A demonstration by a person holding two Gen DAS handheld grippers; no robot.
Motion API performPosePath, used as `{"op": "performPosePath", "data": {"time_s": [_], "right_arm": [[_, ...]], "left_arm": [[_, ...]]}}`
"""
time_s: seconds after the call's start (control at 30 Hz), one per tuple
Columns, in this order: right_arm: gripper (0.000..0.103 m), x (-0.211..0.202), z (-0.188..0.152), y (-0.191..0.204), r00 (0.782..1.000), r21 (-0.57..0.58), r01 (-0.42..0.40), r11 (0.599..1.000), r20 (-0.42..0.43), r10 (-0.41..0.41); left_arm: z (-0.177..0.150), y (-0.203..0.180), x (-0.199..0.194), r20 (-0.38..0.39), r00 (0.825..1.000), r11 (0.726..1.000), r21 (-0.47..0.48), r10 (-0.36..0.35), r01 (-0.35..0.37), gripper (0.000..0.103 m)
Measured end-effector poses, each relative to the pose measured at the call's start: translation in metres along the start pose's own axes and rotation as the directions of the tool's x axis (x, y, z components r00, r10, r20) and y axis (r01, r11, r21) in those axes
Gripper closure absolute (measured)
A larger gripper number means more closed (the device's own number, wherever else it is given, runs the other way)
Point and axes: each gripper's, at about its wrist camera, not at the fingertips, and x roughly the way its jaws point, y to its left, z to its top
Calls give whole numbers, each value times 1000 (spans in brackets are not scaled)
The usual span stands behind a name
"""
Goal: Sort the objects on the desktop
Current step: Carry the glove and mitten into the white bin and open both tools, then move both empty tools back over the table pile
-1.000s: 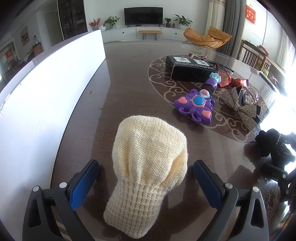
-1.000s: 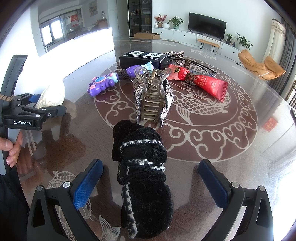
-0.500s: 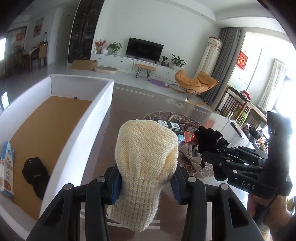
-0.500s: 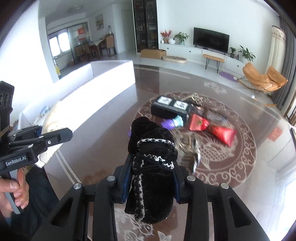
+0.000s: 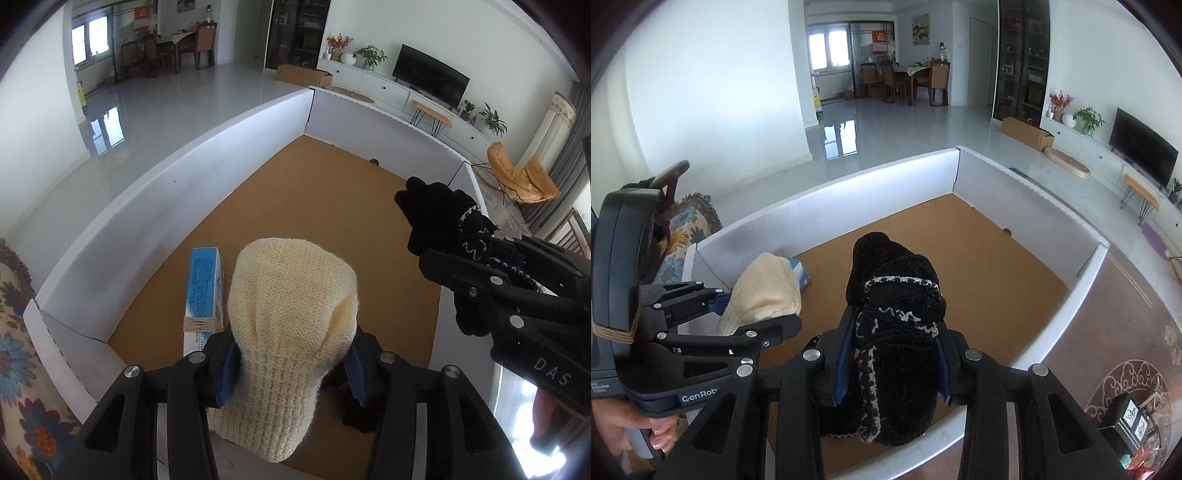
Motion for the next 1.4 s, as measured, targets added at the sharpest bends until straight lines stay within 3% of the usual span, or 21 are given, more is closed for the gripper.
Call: {"op": "performPosePath", "data": {"time_s": [0.07,0.1,0.13,0.2,0.27,0.43,0.57,0.67,0.83,0.97,1.17,1.4], "right_arm": [[50,19,4,-2,999,27,-22,999,-46,23],[36,22,4,-3,999,33,-10,999,-45,11],[29,19,3,-4,1000,35,4,999,-31,-3],[27,7,-1,-11,1000,56,2,998,13,-2],[17,-15,-11,-16,997,72,8,997,73,-13],[5,-77,-73,-33,973,60,109,992,197,-119],[4,-121,-153,-62,947,67,228,971,215,-237],[4,-148,-218,-84,920,81,337,938,185,-347],[4,-176,-310,-127,887,149,448,881,52,-460],[4,-186,-360,-157,873,243,480,843,-41,-485],[4,-194,-386,-181,884,377,454,807,-73,-463],[4,-197,-385,-188,878,444,453,773,-74,-472]], "left_arm": [[-1,6,9,-29,999,1000,-9,21,-21,41],[-2,8,7,-23,1000,1000,-23,14,-14,41],[-3,9,4,-2,1000,999,-32,6,-6,39],[-6,6,-5,41,999,999,-36,20,-18,35],[-9,-3,-17,85,996,1000,-24,15,-13,35],[-33,-62,-56,164,980,992,72,-116,105,33],[-68,-135,-79,177,947,950,212,-267,228,3],[-101,-191,-70,113,935,904,318,-336,287,2],[-146,-256,-16,-36,965,872,421,-260,251,2],[-160,-275,10,-77,977,868,450,-198,211,2],[-161,-284,33,-83,989,860,488,-125,150,2],[-147,-290,46,-74,990,872,468,-123,143,2]]}}
